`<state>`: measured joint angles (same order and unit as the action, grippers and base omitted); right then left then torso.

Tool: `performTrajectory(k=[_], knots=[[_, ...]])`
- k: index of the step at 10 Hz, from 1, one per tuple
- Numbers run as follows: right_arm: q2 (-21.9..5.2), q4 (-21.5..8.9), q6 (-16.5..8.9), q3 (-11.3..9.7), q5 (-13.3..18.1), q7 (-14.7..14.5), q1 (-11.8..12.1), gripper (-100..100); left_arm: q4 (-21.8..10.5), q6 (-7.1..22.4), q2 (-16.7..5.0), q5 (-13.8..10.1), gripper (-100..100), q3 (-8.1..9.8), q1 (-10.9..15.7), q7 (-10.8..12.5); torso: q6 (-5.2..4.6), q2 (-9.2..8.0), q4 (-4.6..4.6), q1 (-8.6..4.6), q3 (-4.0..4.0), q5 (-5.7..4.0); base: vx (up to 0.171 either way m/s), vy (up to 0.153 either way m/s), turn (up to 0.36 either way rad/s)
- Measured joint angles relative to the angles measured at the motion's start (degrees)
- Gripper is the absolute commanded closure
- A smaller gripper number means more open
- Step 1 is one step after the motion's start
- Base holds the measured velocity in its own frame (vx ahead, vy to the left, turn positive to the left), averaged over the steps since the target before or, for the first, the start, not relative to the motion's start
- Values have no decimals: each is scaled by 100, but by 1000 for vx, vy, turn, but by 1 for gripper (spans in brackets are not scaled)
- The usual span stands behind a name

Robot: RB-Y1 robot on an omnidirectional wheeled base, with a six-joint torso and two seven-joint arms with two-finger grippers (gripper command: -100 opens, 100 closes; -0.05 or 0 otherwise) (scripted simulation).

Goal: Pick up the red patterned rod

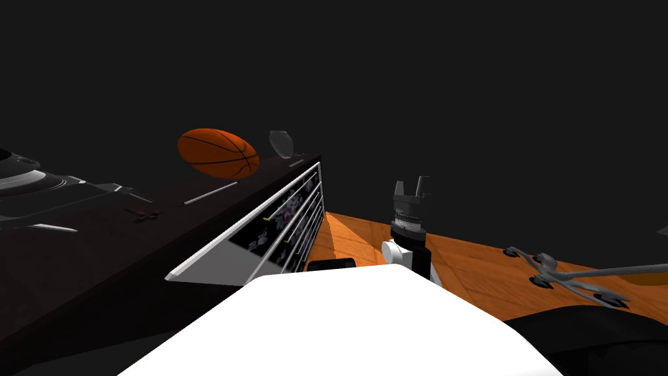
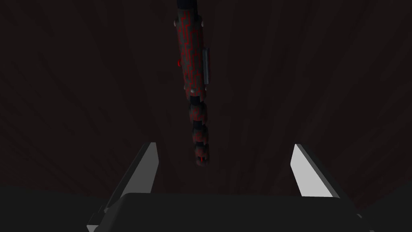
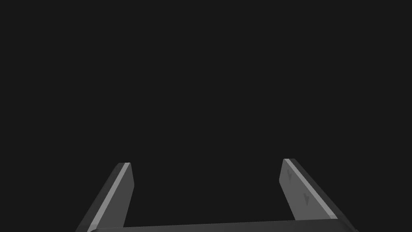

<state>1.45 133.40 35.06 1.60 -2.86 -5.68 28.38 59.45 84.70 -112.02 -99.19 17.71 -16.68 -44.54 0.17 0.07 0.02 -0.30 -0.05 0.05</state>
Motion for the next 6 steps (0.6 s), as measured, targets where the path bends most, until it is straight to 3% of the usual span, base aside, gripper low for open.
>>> performTrajectory(k=[1,2,6], knots=[[0,0,0,0,0,0,0,0,-67,-13,59,43,-100,-1,25,-136,9,-3,2,4,1,12,31,-27,26],[0,0,0,0,0,0,-1,0,-77,-19,63,48,100,-1,26,-169,5,-13,2,13,5,15,5,-5,-4],[0,0,0,0,0,0,-1,0,-77,-23,57,49,100,2,28,-166,7,-30,-1,30,15,26,1,0,-3]])
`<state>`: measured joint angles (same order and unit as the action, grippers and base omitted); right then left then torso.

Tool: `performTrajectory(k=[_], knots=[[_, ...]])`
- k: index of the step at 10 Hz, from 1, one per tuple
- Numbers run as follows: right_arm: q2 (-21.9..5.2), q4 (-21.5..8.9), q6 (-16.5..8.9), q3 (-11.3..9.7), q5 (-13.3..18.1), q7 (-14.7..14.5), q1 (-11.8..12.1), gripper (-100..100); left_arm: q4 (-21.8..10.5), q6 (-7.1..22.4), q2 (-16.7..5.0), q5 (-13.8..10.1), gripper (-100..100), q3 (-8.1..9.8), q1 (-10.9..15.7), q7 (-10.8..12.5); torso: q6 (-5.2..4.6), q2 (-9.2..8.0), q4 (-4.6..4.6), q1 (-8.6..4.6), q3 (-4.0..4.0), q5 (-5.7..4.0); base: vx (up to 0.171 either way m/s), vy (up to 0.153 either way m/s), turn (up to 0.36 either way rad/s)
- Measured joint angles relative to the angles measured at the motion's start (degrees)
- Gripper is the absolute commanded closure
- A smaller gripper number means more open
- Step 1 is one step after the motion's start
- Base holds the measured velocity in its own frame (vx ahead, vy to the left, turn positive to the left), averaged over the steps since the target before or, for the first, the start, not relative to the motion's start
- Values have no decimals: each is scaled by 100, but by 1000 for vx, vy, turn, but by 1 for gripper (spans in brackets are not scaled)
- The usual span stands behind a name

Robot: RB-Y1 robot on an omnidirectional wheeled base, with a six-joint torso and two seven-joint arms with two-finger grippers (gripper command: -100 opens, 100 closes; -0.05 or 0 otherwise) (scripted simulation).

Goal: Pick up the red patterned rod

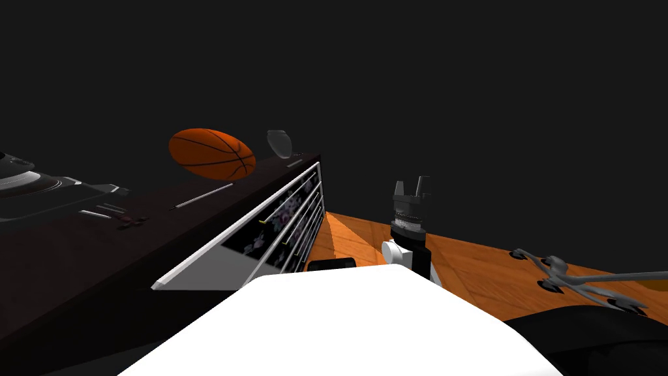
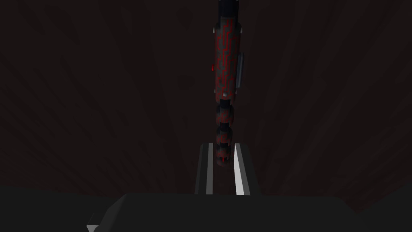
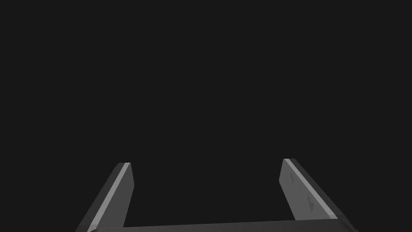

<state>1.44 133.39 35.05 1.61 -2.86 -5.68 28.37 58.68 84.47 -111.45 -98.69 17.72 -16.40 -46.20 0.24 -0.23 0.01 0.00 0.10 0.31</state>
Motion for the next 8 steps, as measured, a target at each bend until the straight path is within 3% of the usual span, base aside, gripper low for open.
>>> performTrajectory(k=[1,2,3,6,8], knots=[[0,0,0,0,0,0,0,0,0,0,0,0,0,0,0,0,0,0,0,0,0,0,0,0,0],[0,0,0,0,0,0,0,0,0,0,0,0,100,0,0,0,0,-1,0,1,0,0,-53,44,-96],[0,0,0,0,0,0,-1,0,30,-44,-109,-152,100,-52,-105,84,-9,-11,0,10,5,1,-71,56,-92],[-1,0,0,0,0,0,-1,0,352,171,-39,117,100,71,106,520,-1,-29,-7,21,17,3,-80,62,-79],[-1,0,0,0,0,0,-1,0,522,247,-159,77,100,97,111,841,0,-36,-8,24,21,4,-106,73,-86]])
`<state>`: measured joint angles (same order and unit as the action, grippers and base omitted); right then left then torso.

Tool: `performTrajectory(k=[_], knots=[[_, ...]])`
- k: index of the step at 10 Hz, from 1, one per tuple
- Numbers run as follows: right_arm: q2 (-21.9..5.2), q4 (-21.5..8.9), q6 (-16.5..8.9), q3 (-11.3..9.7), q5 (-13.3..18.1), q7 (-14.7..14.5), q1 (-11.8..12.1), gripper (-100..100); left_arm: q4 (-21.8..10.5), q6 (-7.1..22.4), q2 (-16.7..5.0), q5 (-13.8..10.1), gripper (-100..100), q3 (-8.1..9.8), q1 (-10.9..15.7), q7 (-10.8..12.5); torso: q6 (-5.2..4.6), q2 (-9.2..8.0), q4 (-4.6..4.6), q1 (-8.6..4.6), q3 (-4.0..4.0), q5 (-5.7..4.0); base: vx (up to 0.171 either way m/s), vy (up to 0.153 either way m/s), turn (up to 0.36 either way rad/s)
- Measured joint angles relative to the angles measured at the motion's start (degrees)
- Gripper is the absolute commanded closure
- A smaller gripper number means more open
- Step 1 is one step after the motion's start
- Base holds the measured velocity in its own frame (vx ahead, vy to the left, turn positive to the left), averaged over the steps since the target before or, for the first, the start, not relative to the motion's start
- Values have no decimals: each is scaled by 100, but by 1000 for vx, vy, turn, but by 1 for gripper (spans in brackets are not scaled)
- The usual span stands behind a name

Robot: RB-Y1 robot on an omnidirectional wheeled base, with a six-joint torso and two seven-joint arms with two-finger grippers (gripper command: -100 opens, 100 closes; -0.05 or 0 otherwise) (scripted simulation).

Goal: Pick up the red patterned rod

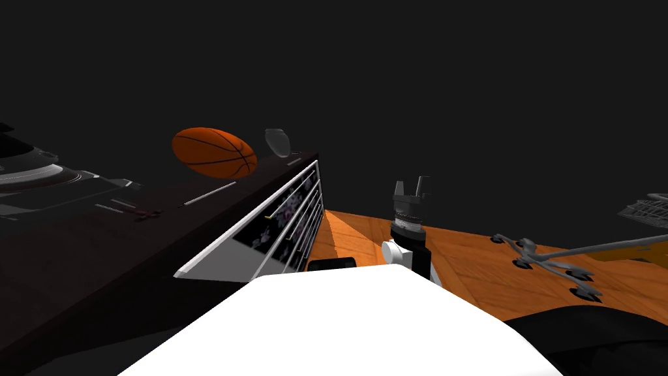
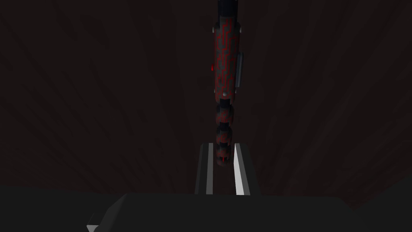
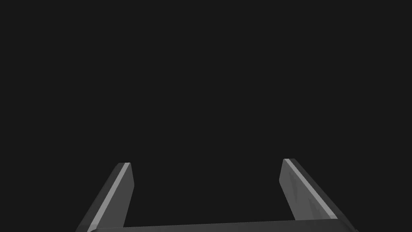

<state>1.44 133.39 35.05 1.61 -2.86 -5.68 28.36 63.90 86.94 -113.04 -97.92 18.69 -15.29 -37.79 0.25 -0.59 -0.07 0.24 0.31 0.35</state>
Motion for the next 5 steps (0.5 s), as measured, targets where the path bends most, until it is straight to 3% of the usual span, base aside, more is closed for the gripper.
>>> performTrajectory(k=[1,5], knots=[[0,0,0,0,0,0,0,0,31,-38,-163,-171,100,-23,-119,131,1,-2,-1,-1,1,0,-67,44,-48],[0,0,0,0,0,0,0,0,363,28,-332,-217,100,19,-122,681,-1,5,1,-8,-3,-2,-69,43,-72]])
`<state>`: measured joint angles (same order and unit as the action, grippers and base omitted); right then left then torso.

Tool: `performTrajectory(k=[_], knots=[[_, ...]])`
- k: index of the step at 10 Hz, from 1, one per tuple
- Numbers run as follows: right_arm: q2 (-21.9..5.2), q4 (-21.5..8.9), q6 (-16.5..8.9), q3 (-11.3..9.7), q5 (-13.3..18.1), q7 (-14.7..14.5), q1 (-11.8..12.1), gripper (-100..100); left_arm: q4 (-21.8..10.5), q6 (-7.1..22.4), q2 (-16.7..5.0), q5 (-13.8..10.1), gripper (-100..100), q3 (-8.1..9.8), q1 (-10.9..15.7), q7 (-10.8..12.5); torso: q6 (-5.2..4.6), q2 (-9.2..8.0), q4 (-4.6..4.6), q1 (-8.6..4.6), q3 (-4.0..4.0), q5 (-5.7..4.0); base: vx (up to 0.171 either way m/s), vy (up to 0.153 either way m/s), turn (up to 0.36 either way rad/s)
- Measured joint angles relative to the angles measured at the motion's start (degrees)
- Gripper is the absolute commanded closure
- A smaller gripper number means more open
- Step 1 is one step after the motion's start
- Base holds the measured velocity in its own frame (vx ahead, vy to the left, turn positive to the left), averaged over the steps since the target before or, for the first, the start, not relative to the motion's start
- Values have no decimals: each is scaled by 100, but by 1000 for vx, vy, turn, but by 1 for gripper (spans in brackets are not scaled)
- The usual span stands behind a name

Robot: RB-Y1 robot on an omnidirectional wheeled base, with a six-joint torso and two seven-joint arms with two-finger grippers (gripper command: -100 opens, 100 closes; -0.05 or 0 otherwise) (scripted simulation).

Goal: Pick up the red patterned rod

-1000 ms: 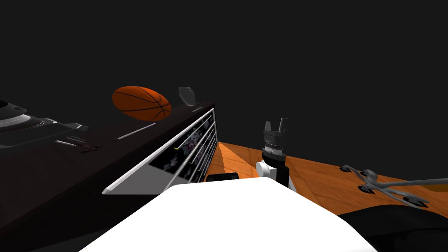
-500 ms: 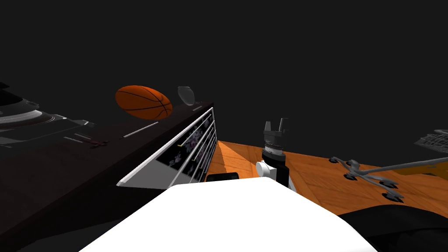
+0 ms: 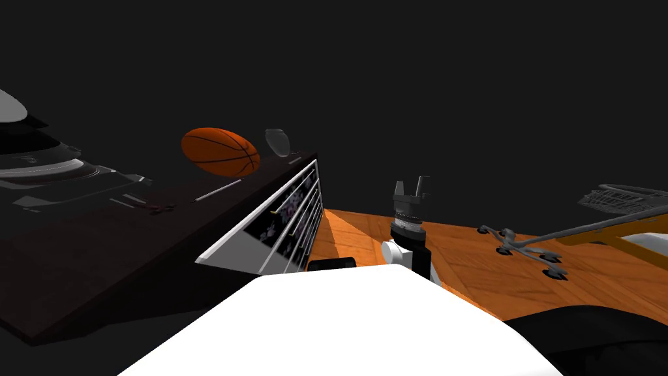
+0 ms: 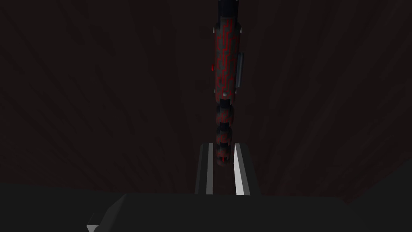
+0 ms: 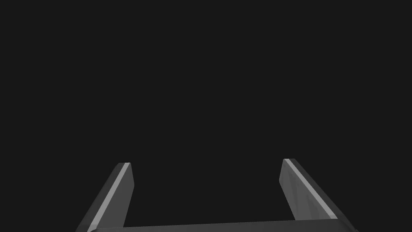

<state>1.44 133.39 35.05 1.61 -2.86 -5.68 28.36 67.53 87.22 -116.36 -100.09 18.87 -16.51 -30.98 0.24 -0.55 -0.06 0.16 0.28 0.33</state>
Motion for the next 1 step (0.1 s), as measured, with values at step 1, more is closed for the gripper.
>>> performTrajectory(k=[1], knots=[[0,0,0,0,0,0,1,0,9,0,-11,-9,0,4,-2,33,8,9,0,-3,-3,2,-7,4,5]])
